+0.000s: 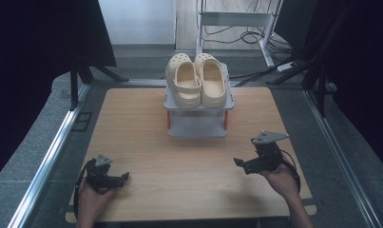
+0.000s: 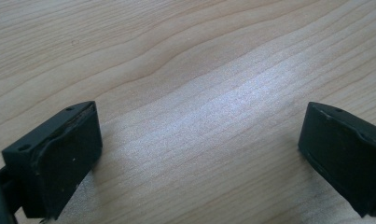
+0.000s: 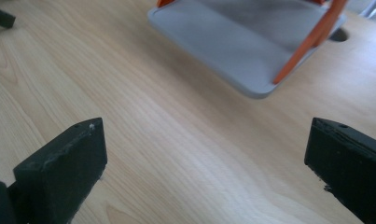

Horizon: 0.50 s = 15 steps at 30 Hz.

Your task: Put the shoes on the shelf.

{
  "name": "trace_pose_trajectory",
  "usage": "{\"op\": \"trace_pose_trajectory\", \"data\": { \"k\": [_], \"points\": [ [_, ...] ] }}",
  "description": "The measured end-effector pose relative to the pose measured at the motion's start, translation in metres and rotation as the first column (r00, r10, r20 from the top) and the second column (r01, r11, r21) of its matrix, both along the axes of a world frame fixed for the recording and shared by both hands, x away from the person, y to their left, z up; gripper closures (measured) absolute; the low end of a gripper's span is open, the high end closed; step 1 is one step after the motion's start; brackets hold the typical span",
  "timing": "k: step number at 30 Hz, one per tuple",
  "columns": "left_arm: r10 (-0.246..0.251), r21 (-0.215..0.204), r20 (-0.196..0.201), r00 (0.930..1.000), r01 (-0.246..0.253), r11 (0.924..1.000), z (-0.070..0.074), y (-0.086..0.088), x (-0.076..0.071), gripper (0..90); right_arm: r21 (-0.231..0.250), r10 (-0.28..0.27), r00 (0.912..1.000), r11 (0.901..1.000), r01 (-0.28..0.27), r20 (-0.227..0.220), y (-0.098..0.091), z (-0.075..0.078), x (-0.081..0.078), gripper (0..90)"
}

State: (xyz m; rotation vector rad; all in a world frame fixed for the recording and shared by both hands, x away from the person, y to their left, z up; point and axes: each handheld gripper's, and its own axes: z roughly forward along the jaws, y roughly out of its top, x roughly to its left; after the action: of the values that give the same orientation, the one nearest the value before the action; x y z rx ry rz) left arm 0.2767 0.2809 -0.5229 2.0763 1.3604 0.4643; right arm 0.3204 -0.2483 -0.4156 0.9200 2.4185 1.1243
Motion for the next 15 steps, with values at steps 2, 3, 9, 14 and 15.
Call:
{"op": "trace_pose_trajectory", "data": {
  "k": [2, 3, 9, 14, 15],
  "points": [
    [0.001, 0.001, 0.001, 1.0, -0.001, 1.0, 0.0, 0.0, 0.0, 0.0, 0.004, 0.008, 1.0, 1.0, -0.008, -0.004, 0.004, -0.012, -0.001, 0.0],
    [0.001, 0.001, 0.001, 1.0, -0.001, 1.0, 0.0, 0.0, 0.0, 0.0, 0.006, 0.009, 0.9999, 0.9999, -0.009, -0.01, 0.006, -0.018, -0.001, 0.0],
    [0.001, 0.001, 0.001, 1.0, -0.001, 1.0, 0.0, 0.0, 0.0, 0.0, 0.001, 0.004, 0.9994, 1.0, -0.004, -0.034, 0.01, -0.055, -0.004, 0.0],
    [0.001, 0.001, 0.001, 1.0, -0.001, 1.0, 0.0, 0.0, 0.0, 0.0, -0.012, -0.005, 0.9978, 0.9999, 0.004, -0.065, 0.009, -0.081, -0.005, 0.0],
    [0.001, 0.001, 0.001, 1.0, -0.001, 1.0, 0.0, 0.0, 0.0, 0.0, -0.027, -0.008, 0.9975, 0.9996, 0.006, -0.07, 0.008, -0.085, -0.006, 0.0]
  ]
}}
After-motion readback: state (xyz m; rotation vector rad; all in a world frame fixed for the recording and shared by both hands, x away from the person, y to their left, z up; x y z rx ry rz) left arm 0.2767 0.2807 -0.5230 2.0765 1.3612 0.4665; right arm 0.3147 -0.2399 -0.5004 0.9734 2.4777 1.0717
